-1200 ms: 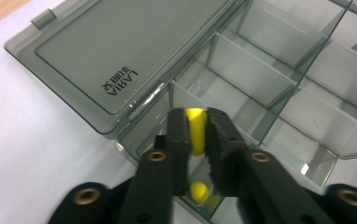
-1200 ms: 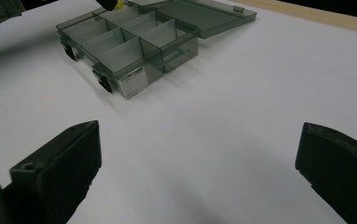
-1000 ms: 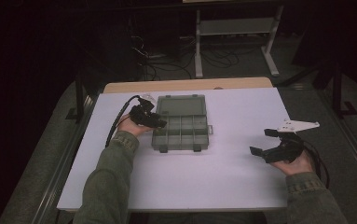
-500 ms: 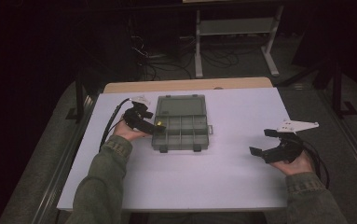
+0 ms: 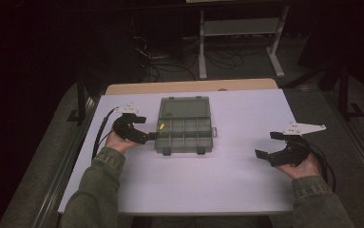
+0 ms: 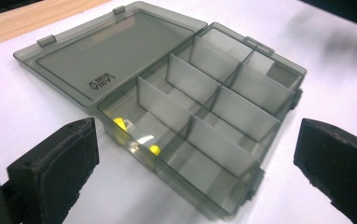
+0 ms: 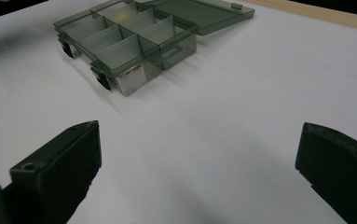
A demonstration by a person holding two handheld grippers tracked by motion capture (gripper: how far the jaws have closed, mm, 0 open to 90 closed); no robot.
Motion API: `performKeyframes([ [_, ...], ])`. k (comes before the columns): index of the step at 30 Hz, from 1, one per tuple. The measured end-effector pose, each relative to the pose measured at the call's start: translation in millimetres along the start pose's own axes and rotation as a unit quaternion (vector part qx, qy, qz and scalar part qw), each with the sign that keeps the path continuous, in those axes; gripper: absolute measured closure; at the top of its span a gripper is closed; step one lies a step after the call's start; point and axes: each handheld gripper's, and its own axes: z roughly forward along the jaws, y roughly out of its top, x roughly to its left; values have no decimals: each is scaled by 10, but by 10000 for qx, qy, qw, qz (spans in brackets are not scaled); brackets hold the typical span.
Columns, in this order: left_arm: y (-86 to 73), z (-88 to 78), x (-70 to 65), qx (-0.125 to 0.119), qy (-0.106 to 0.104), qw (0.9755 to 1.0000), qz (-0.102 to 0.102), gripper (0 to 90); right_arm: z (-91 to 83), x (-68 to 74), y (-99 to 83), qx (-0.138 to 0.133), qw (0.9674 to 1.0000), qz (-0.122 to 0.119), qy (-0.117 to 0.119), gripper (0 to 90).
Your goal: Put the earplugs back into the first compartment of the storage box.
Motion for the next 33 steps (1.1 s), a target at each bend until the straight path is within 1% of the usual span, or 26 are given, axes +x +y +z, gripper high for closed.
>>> performKeyframes([
  [5,-98,-109,-11,-116,80,9999,-25,0,7,3,0,15,10000,-20,2,0],
  [8,-152,-173,-26,-159,115,9998,1,0,4,4,1,12,10000,-16,-6,0],
  [12,-206,-258,-45,-234,145,9996,9,0,5,7,2,6,10000,-19,-2,0],
  [13,-206,-258,-45,-234,145,9996,9,0,6,9,2,4,10000,-20,-5,0],
  [14,-228,-299,-68,-272,200,9994,33,0,5,9,3,4,10000,-19,-5,0],
  [18,-279,-380,-113,-392,256,9988,111,0,7,8,2,10,10000,-19,-8,0],
  [23,-363,-463,-133,-480,346,9982,79,0,7,16,3,19,10000,-29,-4,0],
  [26,-417,-534,-135,-616,453,9971,32,0,5,17,2,1,10000,-20,-10,0],
  [28,-460,-580,-142,-735,537,9958,6,0,6,18,1,3,10000,-27,-9,0],
  [30,-499,-622,-150,-767,616,9951,24,0,5,23,1,1,10000,-44,-5,0],
  [33,-563,-684,-171,-901,679,9936,20,0,1,28,0,-22,10000,-60,-15,0],
])
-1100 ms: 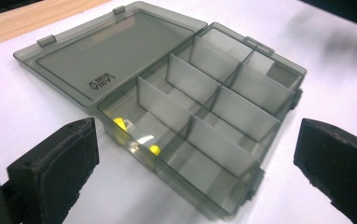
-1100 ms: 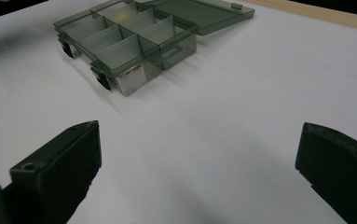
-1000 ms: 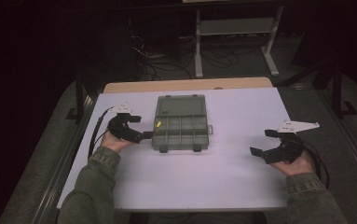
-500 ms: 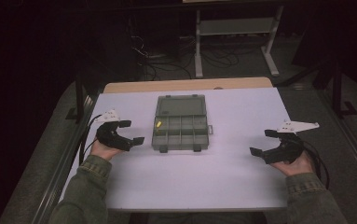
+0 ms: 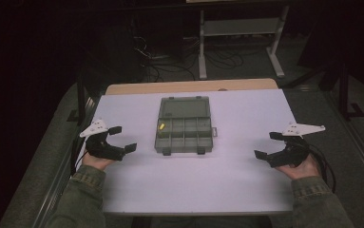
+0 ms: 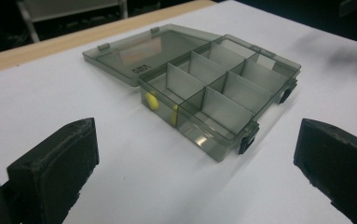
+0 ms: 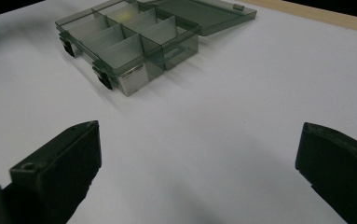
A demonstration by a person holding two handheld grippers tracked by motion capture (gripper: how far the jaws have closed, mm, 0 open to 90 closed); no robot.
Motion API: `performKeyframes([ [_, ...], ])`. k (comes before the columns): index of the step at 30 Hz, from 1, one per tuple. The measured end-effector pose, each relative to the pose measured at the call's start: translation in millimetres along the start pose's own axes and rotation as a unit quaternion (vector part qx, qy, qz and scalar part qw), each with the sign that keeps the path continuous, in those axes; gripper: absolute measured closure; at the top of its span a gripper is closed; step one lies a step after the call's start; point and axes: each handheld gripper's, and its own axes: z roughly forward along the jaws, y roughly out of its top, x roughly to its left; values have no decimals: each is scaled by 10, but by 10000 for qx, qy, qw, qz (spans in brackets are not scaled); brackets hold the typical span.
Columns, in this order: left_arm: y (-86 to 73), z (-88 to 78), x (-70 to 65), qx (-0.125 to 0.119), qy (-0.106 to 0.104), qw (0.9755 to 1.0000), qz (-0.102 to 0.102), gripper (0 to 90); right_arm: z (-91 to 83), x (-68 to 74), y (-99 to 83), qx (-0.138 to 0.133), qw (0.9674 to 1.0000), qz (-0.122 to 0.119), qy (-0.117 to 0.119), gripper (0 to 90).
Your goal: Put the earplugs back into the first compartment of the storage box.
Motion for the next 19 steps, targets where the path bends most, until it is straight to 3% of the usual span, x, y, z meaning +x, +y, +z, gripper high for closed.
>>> performKeyframes([
  [4,-52,-78,-13,-27,103,9999,11,0,-6,2,-3,-20,10000,-18,0,0],
  [14,-209,-338,-26,-332,378,9987,-119,0,-31,20,-18,-97,9999,-46,-7,0],
  [19,-239,-388,-11,-522,426,9975,-228,0,-33,17,-16,-116,9999,-50,-14,0],
])
